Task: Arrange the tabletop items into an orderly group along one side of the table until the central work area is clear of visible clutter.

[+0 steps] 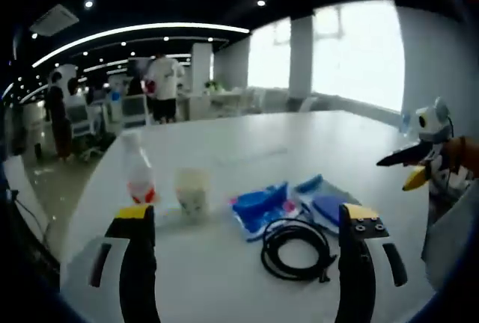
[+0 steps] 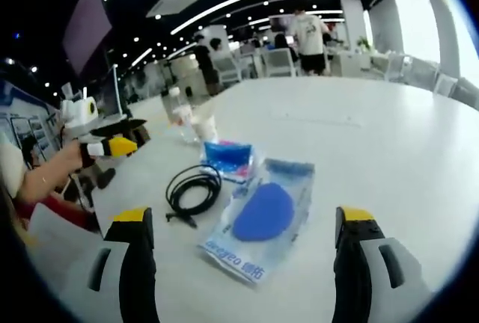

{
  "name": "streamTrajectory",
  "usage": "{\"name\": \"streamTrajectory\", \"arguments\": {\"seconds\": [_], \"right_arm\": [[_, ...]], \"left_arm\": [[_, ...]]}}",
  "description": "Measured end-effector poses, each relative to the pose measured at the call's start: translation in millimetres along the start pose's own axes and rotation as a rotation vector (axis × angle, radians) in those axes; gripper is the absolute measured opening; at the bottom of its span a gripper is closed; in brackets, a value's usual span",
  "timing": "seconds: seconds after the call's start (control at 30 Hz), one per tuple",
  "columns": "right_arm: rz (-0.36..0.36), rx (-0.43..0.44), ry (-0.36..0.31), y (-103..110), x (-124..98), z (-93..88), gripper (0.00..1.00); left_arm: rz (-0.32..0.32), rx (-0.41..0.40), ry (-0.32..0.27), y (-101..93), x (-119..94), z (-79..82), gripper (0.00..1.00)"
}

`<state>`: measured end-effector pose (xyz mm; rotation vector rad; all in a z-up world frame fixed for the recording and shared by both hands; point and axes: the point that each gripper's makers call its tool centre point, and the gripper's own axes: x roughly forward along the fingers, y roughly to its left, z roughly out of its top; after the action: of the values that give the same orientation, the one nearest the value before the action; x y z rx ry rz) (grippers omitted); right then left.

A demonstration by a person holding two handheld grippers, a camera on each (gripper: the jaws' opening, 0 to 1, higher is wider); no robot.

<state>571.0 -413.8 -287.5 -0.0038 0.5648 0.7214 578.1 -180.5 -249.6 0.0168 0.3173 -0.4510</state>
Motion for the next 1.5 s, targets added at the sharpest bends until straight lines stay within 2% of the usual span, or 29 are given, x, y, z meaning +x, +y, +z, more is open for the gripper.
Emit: {"name": "streamTrajectory", "arguments": {"seconds": [0.03, 0.2, 0.27, 0.33, 0.53, 0.87, 1.07, 1.17, 1.3, 1.5], "right_arm": [[0.007, -0.006, 0.0, 2, 2, 0.6, 0.99], [0.037, -0.03, -0.018, 12, 11, 7.1, 0.99], [0.051, -0.039, -0.028, 15, 14, 10.0, 0.96], [0.06, -0.051, -0.032, 18, 18, 12.0, 0.93], [0.093, -0.076, -0.03, 26, 31, 14.0, 0.93], [0.111, -0.102, -0.052, 27, 56, 22.5, 0.88], [0.12, -0.073, -0.078, 27, 72, 29.6, 0.86], [0.096, -0.071, -0.087, 23, 83, 32.3, 0.84], [0.066, -0.053, -0.085, 14, 96, 31.4, 0.82], [0.02, 0.003, -0.125, 1, 115, 39.2, 0.8]], "left_arm": [[-0.027, 0.001, 0.005, -7.6, -1, 0.1, 0.99], [-0.07, 0.012, 0.012, -23.8, -7, 3.4, 0.99], [-0.094, 0.017, 0.016, -29.8, -10, 5.7, 0.99], [-0.106, 0.028, 0.025, -33.7, -13, 6.8, 0.99], [-0.137, 0.039, 0.014, -47.6, -22, 11.3, 0.99], [-0.179, 0.05, 0.032, -72.7, -32, 4.3, 0.99], [-0.166, 0.024, 0.046, -74.9, -34, -1.6, 0.99], [-0.156, -0.003, 0.035, -74.3, -33, -1.0, 0.99], [-0.14, 0.009, 0.043, -71.2, -29, -1.1, 0.99], [-0.141, 0.013, 0.046, -73.7, -27, -3.5, 0.99]]}}
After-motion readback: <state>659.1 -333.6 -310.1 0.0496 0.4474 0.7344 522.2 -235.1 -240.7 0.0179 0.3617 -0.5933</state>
